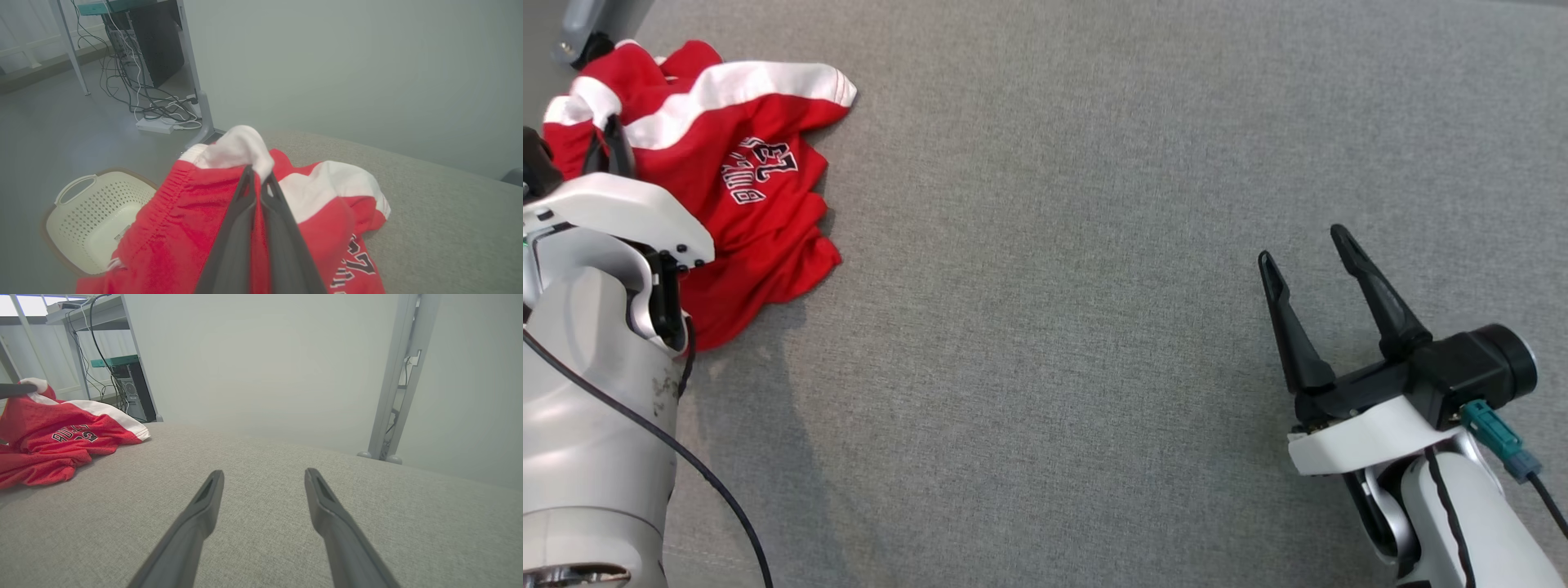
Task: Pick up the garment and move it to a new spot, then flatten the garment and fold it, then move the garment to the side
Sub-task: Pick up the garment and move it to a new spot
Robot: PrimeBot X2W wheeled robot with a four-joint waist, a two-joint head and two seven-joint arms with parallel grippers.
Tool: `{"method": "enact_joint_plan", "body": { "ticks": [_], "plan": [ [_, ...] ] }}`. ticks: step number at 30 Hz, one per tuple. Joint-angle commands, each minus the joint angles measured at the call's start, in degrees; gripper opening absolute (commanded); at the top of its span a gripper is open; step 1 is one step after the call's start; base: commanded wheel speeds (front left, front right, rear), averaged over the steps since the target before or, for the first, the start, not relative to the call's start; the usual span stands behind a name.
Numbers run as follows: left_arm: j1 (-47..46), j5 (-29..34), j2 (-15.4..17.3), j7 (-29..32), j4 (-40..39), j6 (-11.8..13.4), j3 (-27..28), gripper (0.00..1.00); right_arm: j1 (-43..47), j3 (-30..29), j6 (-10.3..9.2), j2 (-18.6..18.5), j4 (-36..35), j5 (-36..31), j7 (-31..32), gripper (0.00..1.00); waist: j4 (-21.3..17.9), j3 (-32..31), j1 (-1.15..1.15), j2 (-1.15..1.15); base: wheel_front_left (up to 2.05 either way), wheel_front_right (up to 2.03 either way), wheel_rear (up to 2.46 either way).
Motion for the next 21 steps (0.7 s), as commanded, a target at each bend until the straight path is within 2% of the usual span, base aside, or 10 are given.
{"method": "enact_joint_plan", "body": {
  "ticks": [1, 5, 8, 14, 21],
  "plan": [
    [0.8, -0.3, -0.1, -0.6, -0.3, -0.3, 0.3, 0.00, 0.6, -0.2, 0.11, 0.1, 0.3, 0.4, -0.4, 1.00, -0.1, -0.9, 0.00, 0.00, 0.00, 0.00, 0.00],
    [1.8, 0.5, 0.1, -1.9, -3.6, 0.2, 0.3, 0.00, 1.5, 0.0, 0.10, 1.0, 0.2, 0.5, -0.4, 1.00, -0.6, -3.2, 0.00, 0.00, 0.00, 0.00, 0.00],
    [3.6, 1.8, -0.1, -2.1, -10.4, 1.3, 0.6, 0.00, 1.9, -0.2, 0.10, 1.9, 0.5, 1.1, -0.4, 1.00, -1.2, -4.8, 0.00, 0.00, 0.00, 0.00, 0.00],
    [7.1, 4.5, -0.6, -2.1, -23.2, 0.3, 0.3, 0.00, 3.1, -1.0, 0.10, 2.7, 0.4, 1.4, -0.4, 1.00, -3.6, -7.7, 0.00, 0.00, 0.00, 0.00, 0.00],
    [9.1, 5.0, -2.1, -2.1, -31.7, -1.1, -0.8, 0.00, 4.0, -1.7, 0.10, 4.1, 0.5, 2.0, -0.4, 1.00, -8.3, -10.9, 0.00, 0.00, 0.00, 0.00, 0.00]
  ]
}}
